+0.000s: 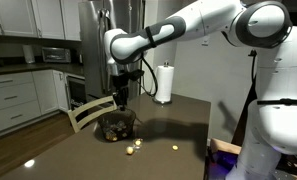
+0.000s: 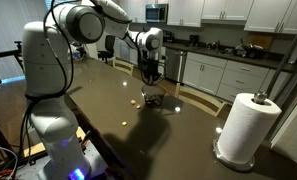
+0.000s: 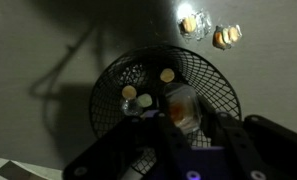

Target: Move a packet from the basket to the counter

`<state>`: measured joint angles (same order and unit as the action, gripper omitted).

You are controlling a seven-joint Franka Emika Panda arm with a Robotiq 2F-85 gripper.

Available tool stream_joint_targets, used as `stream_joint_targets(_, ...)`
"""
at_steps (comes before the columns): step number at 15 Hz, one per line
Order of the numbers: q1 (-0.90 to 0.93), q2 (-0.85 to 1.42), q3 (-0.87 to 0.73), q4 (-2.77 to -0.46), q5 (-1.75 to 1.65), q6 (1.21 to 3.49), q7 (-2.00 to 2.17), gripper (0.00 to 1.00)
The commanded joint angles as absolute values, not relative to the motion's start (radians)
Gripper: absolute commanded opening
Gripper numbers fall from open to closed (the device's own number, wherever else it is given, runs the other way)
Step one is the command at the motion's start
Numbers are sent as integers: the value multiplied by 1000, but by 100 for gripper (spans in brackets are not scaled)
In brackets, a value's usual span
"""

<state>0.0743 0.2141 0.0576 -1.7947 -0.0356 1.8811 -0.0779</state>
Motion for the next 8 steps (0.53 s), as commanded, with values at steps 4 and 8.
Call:
stream_joint_targets(4, -10, 38, -12, -2081, 68, 2118, -30, 11)
stream_joint_targets(8, -67, 34, -70, -2160, 157, 2295, -37, 11)
